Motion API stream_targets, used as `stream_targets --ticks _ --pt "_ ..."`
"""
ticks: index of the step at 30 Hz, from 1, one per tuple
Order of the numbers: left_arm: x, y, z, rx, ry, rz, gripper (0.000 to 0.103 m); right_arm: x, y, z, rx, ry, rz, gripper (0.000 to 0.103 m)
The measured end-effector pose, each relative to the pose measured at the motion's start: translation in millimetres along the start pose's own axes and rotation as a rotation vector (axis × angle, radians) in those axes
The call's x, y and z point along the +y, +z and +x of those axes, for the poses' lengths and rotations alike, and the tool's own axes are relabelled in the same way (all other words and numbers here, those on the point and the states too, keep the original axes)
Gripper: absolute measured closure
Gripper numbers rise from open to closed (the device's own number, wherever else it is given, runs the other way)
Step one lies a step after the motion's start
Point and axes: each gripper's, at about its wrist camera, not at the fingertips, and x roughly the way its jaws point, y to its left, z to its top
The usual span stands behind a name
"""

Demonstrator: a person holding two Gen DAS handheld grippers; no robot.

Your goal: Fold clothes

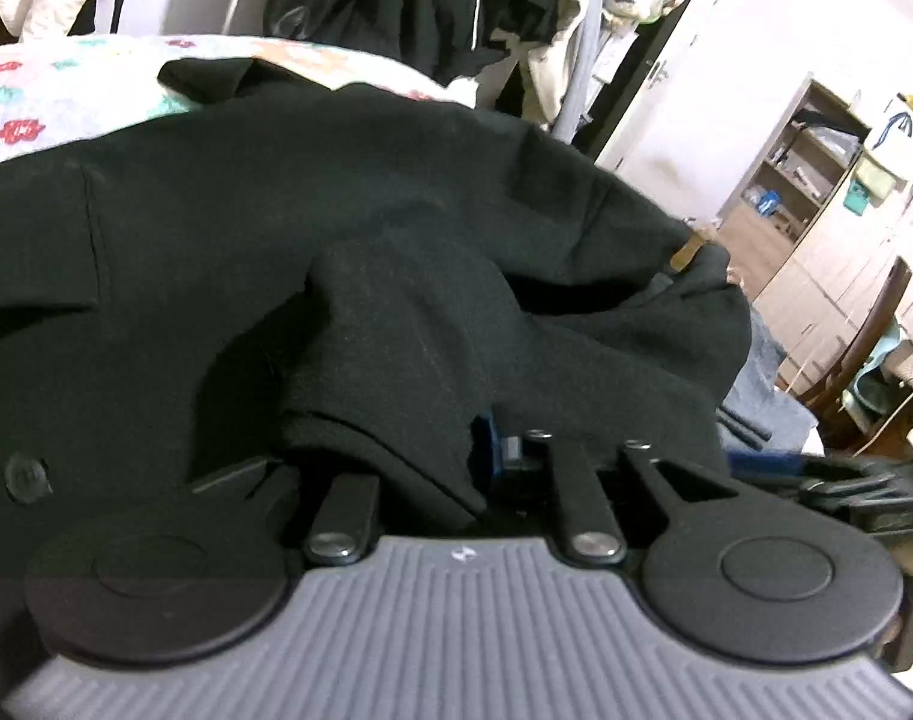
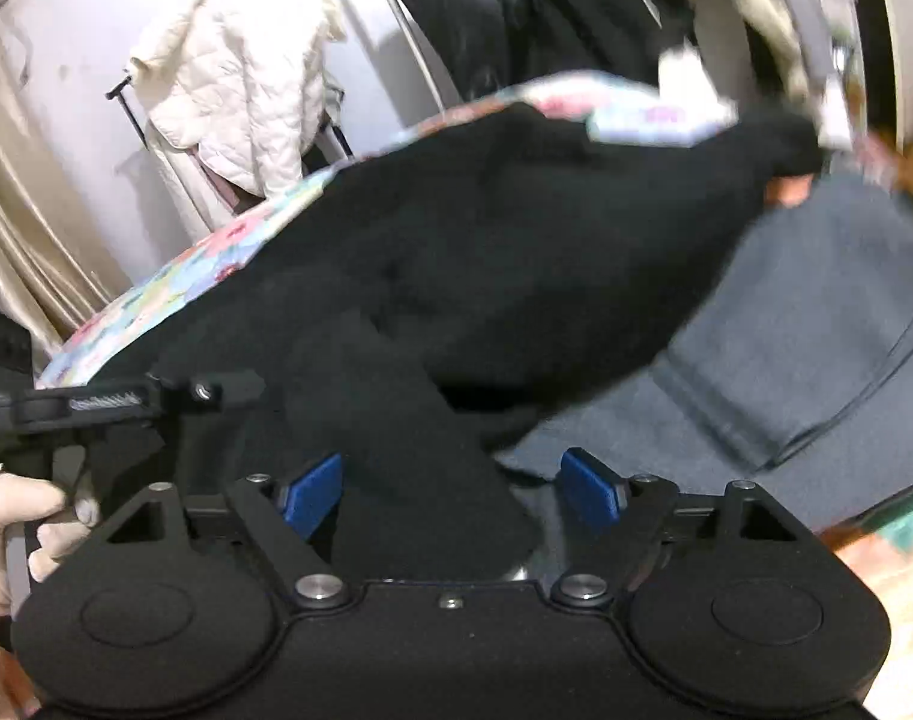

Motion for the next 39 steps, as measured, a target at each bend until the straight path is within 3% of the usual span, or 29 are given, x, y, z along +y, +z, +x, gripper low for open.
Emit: stream_targets --ticks 1,2,3,5,8,10,11,12,14,17,19,22,23,24,26,29,32,34,35,36,39 --pt "3.4 1.7 -4.4 -0.009 0.002 -0.010 0.073 -2.2 -2.7 4.3 0.013 0.040 0.021 0.026" --pt "6.7 3.2 -8.4 -0.015 0.006 -0.018 0.070 -1.5 -5.9 4.3 0.017 0.082 0.038 0.039" --pt "11.0 5.1 -13.3 -0.015 0.010 -0.021 0.067 -0.6 -9.0 3.9 0.020 0.124 0.053 0.062" --pt "14.8 8.1 -28.0 -0.020 0.036 -0.013 0.059 7.7 -13.7 -3.8 0.030 0.159 0.060 0.091" --pt "13.0 11.2 -53.6 -0.077 0.134 0.064 0.044 26.3 -18.4 -24.3 0.026 0.170 0.033 0.091" --pt "9.9 9.4 -72.5 -0.222 0.212 0.179 0.043 36.8 -17.6 -40.7 -0.002 0.207 0.049 0.091" --pt "8.7 8.1 -81.9 -0.297 0.246 0.238 0.039 38.0 -14.0 -45.4 -0.015 0.242 0.078 0.091" --pt "9.4 5.0 -90.9 -0.378 0.254 0.302 0.025 40.1 -9.5 -50.7 -0.040 0.272 0.113 0.091" --pt "17.7 5.2 -99.2 -0.409 0.195 0.313 0.012 41.2 2.4 -54.0 -0.071 0.320 0.182 0.091" --pt "28.1 7.2 -95.5 -0.330 0.042 0.255 0.011 43.2 25.1 -51.5 -0.095 0.382 0.261 0.091" --pt "24.3 5.1 -95.0 -0.312 -0.073 0.269 0.011 47.7 43.0 -44.3 -0.098 0.412 0.279 0.091" --pt "4.6 -2.4 -94.1 -0.326 -0.189 0.419 0.006 52.7 70.5 -25.5 -0.095 0.480 0.329 0.091" --pt "-3.2 -7.4 -92.6 -0.341 -0.190 0.483 0.000 54.4 75.9 -19.7 -0.089 0.501 0.346 0.091" --pt "-7.7 -11.9 -85.2 -0.346 -0.159 0.521 0.000 56.1 80.9 -14.0 -0.083 0.522 0.362 0.091" --pt "-16.8 -20.6 -70.2 -0.355 -0.093 0.592 0.000 59.5 80.5 -15.0 -0.072 0.480 0.309 0.091" --pt "-22.3 -24.0 -41.1 -0.348 0.104 0.590 0.000 64.6 79.1 -17.3 -0.055 0.412 0.225 0.091" --pt "-8.4 -18.8 -20.1 -0.320 0.273 0.509 0.000 69.7 77.7 -19.7 -0.038 0.343 0.142 0.091" --pt "10.9 -13.3 -20.8 -0.307 0.287 0.388 0.004 73.1 76.8 -21.2 -0.027 0.297 0.086 0.088" --pt "21.1 -10.4 -22.7 -0.300 0.285 0.324 0.016 74.8 76.3 -22.0 -0.022 0.274 0.058 0.084" --pt "31.8 -6.8 -27.5 -0.296 0.276 0.255 0.035 76.5 75.8 -22.7 -0.016 0.251 0.030 0.077" --pt "58.0 2.5 -41.0 -0.304 0.249 0.092 0.059 81.6 74.5 -25.0 0.001 0.181 -0.053 0.050"
